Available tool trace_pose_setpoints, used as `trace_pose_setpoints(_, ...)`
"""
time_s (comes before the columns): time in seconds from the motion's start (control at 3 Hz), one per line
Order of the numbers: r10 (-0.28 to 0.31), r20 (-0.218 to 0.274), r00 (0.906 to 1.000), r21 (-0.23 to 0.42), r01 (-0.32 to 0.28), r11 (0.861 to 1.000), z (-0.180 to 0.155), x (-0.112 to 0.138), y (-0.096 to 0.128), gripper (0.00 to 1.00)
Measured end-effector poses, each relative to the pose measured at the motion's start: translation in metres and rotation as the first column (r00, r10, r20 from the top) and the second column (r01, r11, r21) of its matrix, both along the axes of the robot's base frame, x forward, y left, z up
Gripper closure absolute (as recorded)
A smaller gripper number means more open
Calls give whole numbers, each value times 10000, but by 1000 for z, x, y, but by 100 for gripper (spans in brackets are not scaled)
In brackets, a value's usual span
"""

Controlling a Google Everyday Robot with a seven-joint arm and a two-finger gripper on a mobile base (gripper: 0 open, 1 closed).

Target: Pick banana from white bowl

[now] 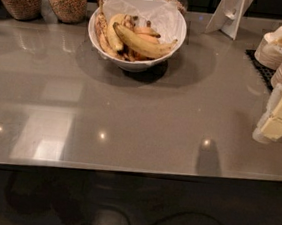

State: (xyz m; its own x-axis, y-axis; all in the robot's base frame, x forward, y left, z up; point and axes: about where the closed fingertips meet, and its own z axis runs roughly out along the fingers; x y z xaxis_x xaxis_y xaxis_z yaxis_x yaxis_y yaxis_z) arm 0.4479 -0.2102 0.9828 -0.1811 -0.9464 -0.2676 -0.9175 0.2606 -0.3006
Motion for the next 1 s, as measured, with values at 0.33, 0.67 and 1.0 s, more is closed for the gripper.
trace_pose_setpoints(0.33,467,1527,9872,1050,-632,9925,18,26,16,0)
trace_pose_setpoints(0.67,900,2954,9511,1981,-1532,9681,41,67,42,0)
trace_pose_setpoints(1.0,1386,3913,9098,2522,-2509,9346,63,115,75,0)
